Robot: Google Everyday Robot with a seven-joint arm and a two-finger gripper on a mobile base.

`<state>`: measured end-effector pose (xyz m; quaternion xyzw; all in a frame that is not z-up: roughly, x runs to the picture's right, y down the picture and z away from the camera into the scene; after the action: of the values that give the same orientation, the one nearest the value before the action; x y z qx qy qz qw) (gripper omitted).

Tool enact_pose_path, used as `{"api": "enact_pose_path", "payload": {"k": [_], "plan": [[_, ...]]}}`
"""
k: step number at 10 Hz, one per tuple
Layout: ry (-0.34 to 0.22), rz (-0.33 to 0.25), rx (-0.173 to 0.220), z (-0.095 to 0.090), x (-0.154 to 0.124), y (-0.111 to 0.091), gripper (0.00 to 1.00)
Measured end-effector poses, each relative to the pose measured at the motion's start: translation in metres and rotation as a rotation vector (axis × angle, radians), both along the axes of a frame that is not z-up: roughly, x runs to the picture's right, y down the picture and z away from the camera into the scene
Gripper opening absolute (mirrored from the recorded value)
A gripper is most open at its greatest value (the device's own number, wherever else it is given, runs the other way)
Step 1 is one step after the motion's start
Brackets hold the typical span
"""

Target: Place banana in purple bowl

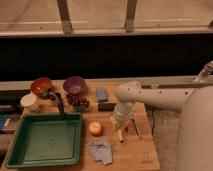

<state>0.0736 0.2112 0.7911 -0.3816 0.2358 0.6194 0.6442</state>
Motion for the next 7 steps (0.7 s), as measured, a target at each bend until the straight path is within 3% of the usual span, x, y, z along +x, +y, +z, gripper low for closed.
{"api": "enact_pose_path", "payload": {"k": [3, 7], "plan": [[0.0, 0.061, 0.128, -0.014, 0.021, -0.057, 0.0], [0.0, 0.05, 0.246, -0.022, 0.017, -0.124, 0.0]]}}
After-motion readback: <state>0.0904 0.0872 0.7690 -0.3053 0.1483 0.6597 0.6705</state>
